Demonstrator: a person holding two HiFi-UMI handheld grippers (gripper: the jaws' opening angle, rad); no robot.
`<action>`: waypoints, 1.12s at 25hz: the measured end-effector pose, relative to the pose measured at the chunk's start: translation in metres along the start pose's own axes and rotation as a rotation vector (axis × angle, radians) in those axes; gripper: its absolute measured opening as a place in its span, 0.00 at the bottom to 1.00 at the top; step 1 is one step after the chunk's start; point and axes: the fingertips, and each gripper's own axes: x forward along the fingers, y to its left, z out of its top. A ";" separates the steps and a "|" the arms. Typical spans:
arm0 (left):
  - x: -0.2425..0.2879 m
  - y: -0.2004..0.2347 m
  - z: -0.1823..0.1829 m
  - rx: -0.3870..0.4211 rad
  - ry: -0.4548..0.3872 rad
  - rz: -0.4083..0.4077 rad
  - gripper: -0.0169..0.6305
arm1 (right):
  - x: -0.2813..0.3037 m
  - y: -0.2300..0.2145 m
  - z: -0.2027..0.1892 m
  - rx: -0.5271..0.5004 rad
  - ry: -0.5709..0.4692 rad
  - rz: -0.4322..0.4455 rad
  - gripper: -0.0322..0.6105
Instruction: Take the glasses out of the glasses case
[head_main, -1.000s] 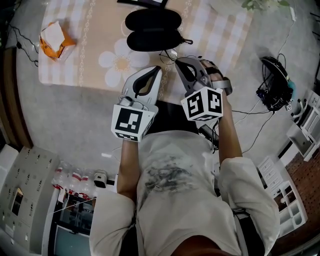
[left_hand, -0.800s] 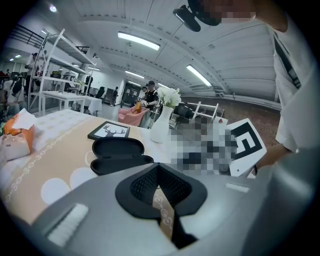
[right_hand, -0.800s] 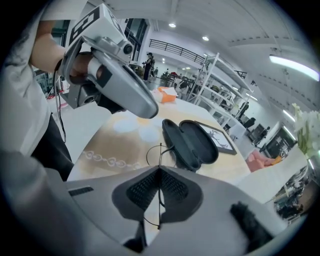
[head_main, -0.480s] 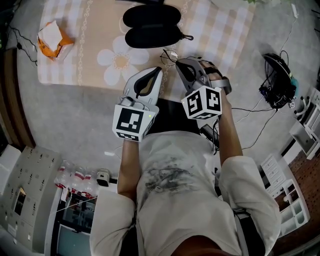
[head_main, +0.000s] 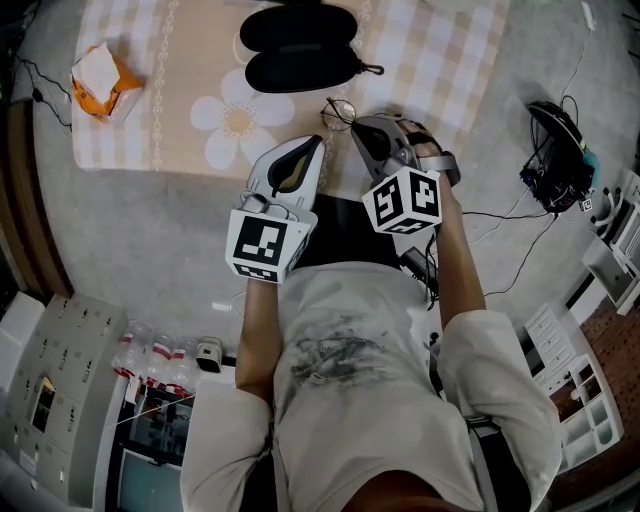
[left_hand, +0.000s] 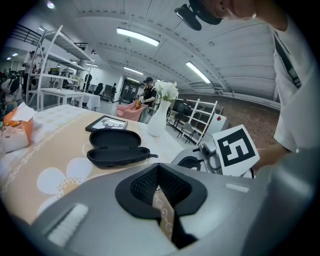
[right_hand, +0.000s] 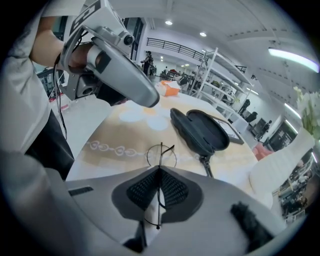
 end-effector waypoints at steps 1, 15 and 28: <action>0.000 0.000 0.000 0.001 0.001 0.000 0.04 | 0.000 0.000 0.000 0.002 -0.001 -0.001 0.08; -0.005 -0.006 0.003 0.020 -0.010 -0.006 0.04 | -0.005 0.004 0.001 0.021 -0.005 0.003 0.22; -0.024 -0.012 0.042 0.051 -0.102 0.002 0.04 | -0.071 -0.029 0.036 0.165 -0.166 -0.143 0.08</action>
